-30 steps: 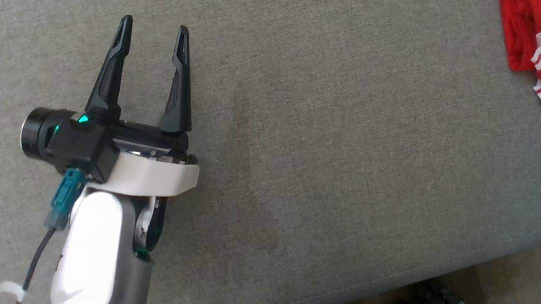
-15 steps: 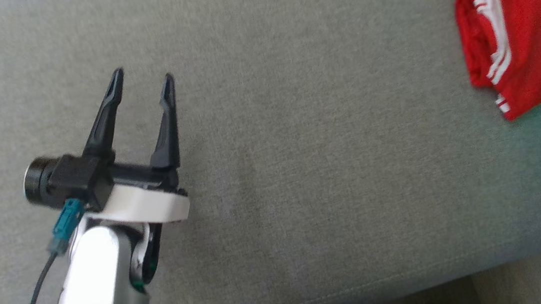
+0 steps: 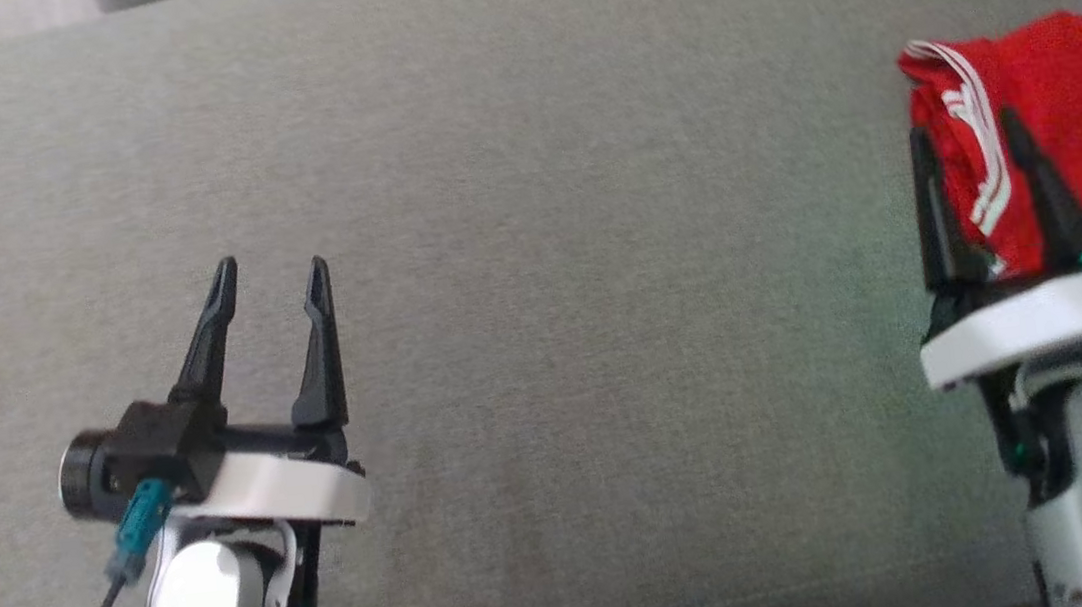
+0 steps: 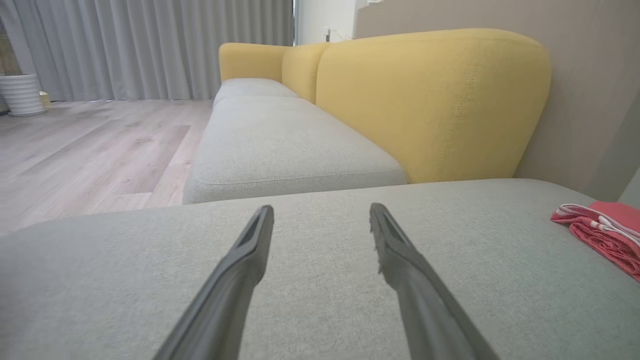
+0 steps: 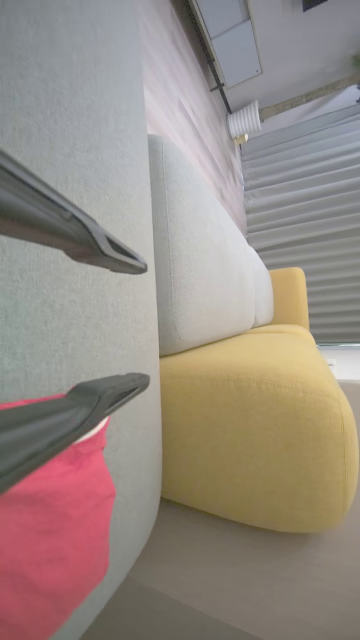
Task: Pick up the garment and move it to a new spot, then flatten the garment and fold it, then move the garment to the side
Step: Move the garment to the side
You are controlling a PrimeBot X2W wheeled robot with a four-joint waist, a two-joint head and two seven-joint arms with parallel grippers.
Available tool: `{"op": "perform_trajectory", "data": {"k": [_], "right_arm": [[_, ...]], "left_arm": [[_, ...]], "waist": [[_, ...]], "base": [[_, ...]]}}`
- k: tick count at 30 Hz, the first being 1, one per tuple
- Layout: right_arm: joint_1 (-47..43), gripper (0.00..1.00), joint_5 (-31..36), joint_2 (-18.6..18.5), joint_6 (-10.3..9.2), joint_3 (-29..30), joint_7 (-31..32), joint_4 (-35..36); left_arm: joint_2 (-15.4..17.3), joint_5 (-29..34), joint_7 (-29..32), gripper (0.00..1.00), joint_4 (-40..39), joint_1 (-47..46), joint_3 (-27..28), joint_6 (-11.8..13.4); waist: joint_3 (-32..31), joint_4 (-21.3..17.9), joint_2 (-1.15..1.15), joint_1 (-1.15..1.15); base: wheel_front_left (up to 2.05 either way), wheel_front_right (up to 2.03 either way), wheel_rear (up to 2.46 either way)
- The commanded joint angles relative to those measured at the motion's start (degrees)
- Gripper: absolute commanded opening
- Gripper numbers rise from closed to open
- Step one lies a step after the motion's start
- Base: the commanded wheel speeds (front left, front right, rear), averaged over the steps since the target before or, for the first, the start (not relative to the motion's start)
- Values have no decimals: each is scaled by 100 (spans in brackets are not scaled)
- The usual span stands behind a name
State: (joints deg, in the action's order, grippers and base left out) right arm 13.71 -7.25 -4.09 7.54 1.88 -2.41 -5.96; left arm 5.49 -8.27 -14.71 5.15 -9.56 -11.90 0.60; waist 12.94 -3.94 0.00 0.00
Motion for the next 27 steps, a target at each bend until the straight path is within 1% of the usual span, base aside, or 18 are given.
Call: {"op": "perform_trajectory", "data": {"k": [1,7,10,18,27], "right_arm": [[17,100,-48,25,-5,-153,29,275],[-467,100,-106,94,-5,-271,171,527],[-673,100,-107,107,-5,-303,194,617],[-1299,100,-106,119,-5,-235,311,811],[-1632,100,-158,120,-5,-247,461,927]], "left_arm": [[63,-59,-29,100,-179,-58,241,47],[91,-104,-29,100,-132,223,353,113],[96,-140,-29,100,-122,388,389,126],[121,-189,-25,100,-94,827,335,130],[168,-185,60,100,-130,1086,251,165]], "waist": [[-176,185,0,0],[-494,440,0,0],[-659,508,0,0],[-1116,556,0,0],[-1340,566,0,0]], "base": [[0,0,0],[0,0,0],[0,0,0],[0,0,0],[0,0,0]]}}
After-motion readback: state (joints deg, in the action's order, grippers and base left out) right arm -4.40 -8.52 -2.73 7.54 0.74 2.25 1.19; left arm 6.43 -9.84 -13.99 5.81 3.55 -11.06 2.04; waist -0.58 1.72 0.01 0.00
